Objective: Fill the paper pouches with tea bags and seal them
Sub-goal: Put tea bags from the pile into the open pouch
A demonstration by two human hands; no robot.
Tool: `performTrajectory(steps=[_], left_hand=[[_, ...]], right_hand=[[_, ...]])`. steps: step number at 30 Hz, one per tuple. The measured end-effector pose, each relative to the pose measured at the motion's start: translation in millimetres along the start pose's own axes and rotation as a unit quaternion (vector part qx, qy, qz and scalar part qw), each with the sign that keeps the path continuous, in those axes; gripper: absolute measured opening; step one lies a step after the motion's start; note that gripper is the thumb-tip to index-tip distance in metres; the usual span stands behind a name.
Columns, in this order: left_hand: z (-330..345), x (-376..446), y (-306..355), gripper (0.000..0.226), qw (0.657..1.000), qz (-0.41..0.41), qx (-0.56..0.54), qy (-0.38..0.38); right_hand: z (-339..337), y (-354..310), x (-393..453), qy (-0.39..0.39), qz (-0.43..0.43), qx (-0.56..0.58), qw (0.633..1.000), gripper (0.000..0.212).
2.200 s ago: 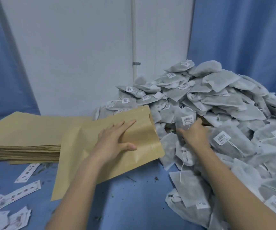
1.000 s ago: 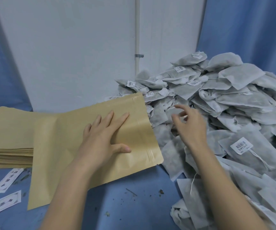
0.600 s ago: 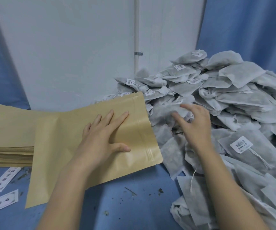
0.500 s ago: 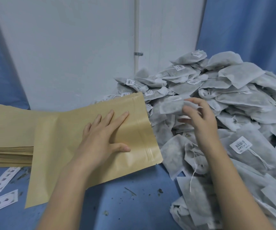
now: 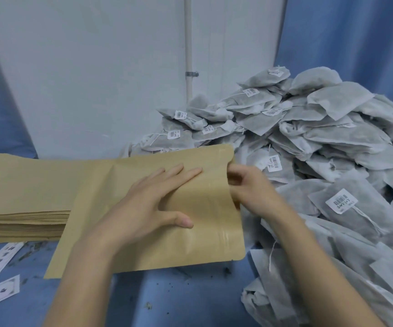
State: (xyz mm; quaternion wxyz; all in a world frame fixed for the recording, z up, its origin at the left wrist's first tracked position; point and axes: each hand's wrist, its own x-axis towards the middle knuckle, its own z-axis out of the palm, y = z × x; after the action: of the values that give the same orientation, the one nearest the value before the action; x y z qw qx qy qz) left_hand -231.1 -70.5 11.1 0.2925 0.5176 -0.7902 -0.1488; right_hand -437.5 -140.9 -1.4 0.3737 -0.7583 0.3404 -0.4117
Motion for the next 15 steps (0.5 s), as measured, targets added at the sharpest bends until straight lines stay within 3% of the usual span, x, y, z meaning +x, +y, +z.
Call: performTrajectory(steps=[1, 3, 5, 6, 8, 11, 13, 15], left_hand=[[1.3, 1.0, 2.9, 0.082, 1.000, 0.002, 0.000, 0.002], [3.6, 2.3, 6.3, 0.081, 1.000, 0.010, 0.014, -0.003], [6.1, 2.8, 7.8, 0.081, 0.999, 0.013, 0.037, -0.019], [6.8, 2.9, 7.9, 0.080, 0.999, 0.010, 0.039, -0.025], [6.5, 3.0, 6.9, 0.080, 0.999, -0.002, 0.038, -0.017], [1.8, 1.5, 1.4, 0.081, 0.997, -0.027, 0.067, 0.026], [-3.5, -0.6, -3.7, 0.082, 0.994, -0.050, 0.088, 0.049], [-7.2, -2.3, -8.5, 0.083, 0.989, -0.067, 0.117, 0.062]], right_hand=[[8.0, -4.2, 1.6, 0.026, -0.010, -0.065, 0.998, 0.034], [15.2, -4.6, 1.2, 0.011, -0.002, -0.120, 0.993, 0.023], [15.5, -7.1, -1.7, -0.107, 0.056, -0.129, 0.984, 0.015], [14.1, -7.6, -2.0, -0.126, 0.094, -0.065, 0.985, 0.017], [8.6, -22.8, -10.3, -0.180, 0.051, -0.051, 0.981, 0.022], [-13.1, -13.5, -6.8, -0.013, 0.026, 0.046, 0.999, 0.020], [-31.2, 0.9, -3.5, 0.051, 0.044, -0.119, 0.991, 0.020], [-44.3, 12.8, -2.8, -0.038, 0.124, -0.331, 0.935, 0.025]])
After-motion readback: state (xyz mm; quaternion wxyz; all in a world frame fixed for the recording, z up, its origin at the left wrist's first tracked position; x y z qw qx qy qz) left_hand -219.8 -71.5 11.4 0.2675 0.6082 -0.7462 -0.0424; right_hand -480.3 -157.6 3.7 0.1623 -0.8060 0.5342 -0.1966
